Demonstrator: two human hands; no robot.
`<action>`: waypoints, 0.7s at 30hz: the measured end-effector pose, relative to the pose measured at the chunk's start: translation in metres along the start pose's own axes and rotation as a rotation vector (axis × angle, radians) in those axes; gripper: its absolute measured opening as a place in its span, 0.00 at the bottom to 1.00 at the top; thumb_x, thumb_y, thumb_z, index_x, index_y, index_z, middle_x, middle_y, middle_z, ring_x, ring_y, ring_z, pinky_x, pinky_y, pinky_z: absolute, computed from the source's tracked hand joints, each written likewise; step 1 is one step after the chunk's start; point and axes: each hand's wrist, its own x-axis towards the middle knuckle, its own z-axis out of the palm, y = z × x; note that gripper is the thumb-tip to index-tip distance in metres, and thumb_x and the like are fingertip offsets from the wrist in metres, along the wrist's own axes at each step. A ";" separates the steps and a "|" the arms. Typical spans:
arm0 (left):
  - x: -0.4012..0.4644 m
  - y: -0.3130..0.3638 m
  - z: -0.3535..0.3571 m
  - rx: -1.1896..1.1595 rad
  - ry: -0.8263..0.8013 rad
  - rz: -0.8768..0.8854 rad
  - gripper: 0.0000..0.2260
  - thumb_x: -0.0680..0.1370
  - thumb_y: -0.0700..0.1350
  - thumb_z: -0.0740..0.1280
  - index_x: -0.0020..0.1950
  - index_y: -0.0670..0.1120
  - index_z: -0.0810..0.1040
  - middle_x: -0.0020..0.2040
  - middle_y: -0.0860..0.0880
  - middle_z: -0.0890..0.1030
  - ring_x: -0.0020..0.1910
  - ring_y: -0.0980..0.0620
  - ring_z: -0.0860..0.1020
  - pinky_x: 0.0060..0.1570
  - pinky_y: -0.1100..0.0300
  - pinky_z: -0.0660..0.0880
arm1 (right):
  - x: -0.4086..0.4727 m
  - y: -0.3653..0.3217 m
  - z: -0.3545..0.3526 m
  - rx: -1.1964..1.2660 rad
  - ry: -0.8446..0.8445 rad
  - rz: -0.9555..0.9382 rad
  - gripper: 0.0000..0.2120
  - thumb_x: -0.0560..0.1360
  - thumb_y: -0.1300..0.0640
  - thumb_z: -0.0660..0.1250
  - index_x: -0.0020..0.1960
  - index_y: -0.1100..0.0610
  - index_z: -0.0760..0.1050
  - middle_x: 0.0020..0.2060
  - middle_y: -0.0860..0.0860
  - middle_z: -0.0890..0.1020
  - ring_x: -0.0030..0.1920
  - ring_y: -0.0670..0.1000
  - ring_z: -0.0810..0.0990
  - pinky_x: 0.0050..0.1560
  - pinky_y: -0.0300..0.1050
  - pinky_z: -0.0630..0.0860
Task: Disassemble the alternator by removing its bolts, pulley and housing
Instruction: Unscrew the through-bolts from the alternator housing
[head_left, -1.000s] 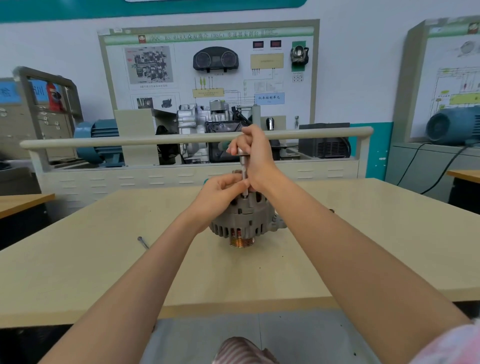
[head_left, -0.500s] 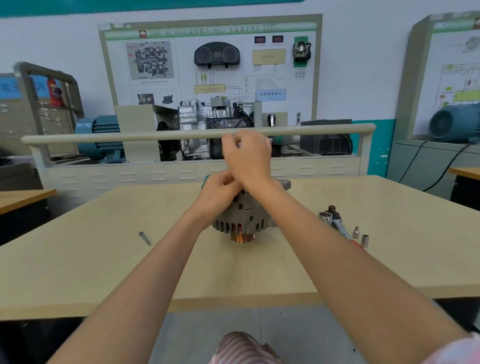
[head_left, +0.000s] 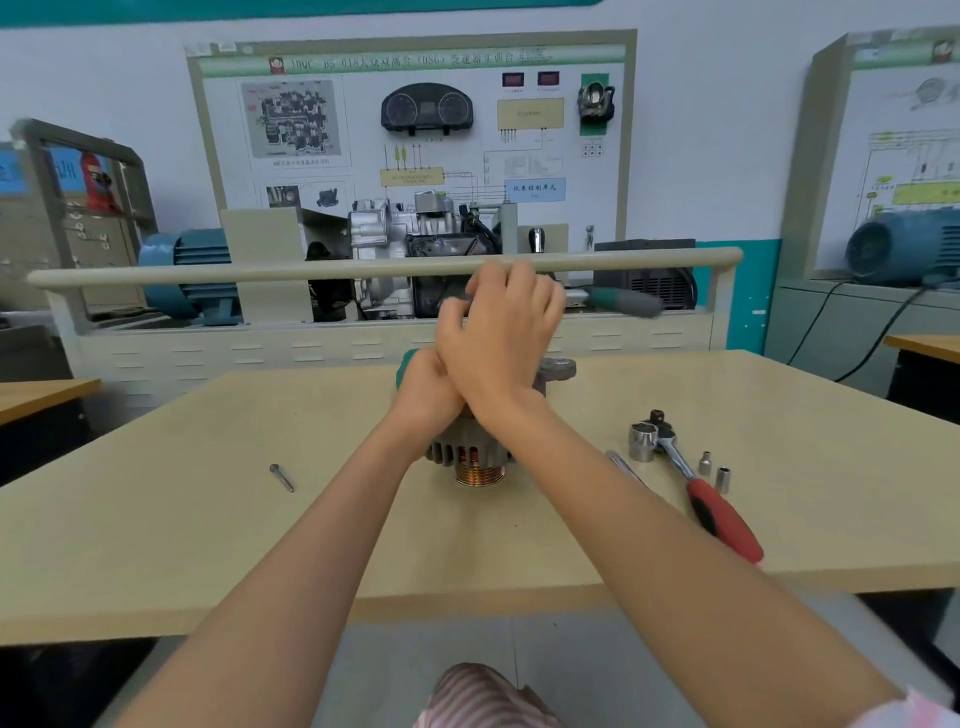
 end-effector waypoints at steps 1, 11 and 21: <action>0.000 0.001 0.001 0.008 -0.006 0.003 0.12 0.78 0.37 0.62 0.37 0.51 0.75 0.33 0.52 0.78 0.32 0.60 0.74 0.25 0.73 0.69 | 0.002 -0.001 0.000 -0.018 0.000 0.022 0.10 0.72 0.52 0.59 0.44 0.58 0.74 0.43 0.52 0.74 0.48 0.53 0.69 0.60 0.47 0.60; -0.001 0.008 -0.002 -0.089 -0.157 0.023 0.10 0.80 0.49 0.62 0.44 0.57 0.81 0.36 0.60 0.84 0.35 0.66 0.80 0.31 0.76 0.70 | 0.044 0.005 -0.009 1.268 -0.443 0.500 0.24 0.78 0.62 0.53 0.23 0.57 0.63 0.21 0.53 0.67 0.24 0.46 0.67 0.37 0.35 0.71; -0.001 0.004 0.007 -0.024 0.043 -0.012 0.11 0.78 0.36 0.62 0.39 0.48 0.73 0.35 0.50 0.76 0.33 0.58 0.72 0.25 0.73 0.68 | 0.000 0.002 -0.003 -0.034 0.018 -0.047 0.11 0.71 0.53 0.59 0.45 0.58 0.75 0.43 0.52 0.75 0.47 0.53 0.70 0.60 0.47 0.60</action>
